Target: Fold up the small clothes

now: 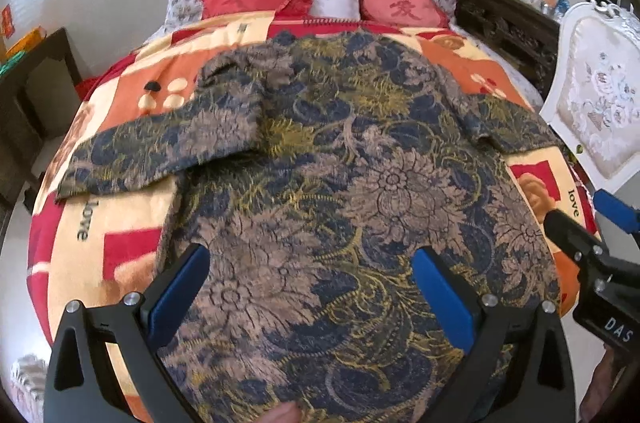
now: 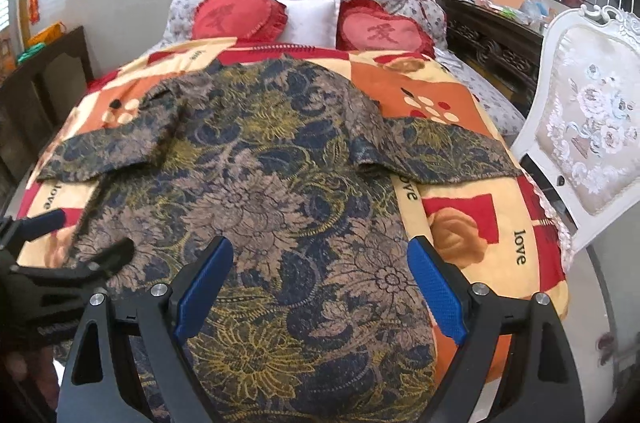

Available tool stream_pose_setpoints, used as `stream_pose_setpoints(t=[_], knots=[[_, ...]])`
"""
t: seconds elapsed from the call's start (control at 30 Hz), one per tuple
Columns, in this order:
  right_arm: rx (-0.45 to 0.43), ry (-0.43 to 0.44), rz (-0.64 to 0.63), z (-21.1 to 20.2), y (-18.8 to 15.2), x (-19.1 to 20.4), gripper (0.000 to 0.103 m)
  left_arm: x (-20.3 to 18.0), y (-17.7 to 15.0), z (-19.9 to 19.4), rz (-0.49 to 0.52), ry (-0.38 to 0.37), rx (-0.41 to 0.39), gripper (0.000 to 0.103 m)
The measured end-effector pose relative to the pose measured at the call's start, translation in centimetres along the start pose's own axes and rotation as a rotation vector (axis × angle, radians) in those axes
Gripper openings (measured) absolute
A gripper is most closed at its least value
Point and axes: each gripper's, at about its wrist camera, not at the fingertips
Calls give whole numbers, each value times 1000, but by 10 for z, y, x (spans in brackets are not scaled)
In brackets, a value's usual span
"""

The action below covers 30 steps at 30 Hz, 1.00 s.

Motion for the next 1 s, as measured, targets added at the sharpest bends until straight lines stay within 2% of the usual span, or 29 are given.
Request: stream_pose_setpoints(t=[0.07, 0.23, 0.37, 0.53, 0.83, 1.0], knots=[[10, -5, -6, 2, -1, 1, 102, 3, -3, 0, 15, -7, -10, 103], [42, -16, -10, 8, -4, 2, 102, 7, -10, 9, 37, -3, 36, 103], [60, -18, -3, 12, -4, 1, 102, 7, -14, 9, 50, 0, 27, 103], [69, -8, 5, 16, -5, 1, 102, 10, -14, 9, 18, -57, 29, 103], [73, -10, 7, 19, -6, 0, 102, 13, -15, 17, -31, -49, 70, 103], [82, -8, 7, 22, -6, 0, 102, 12, -18, 21, 11, -26, 79, 103]])
Point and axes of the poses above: each gripper's, at about its wrist camera, not at the fingertips, and z roughly the way its jaws point, x to its left, y to its top
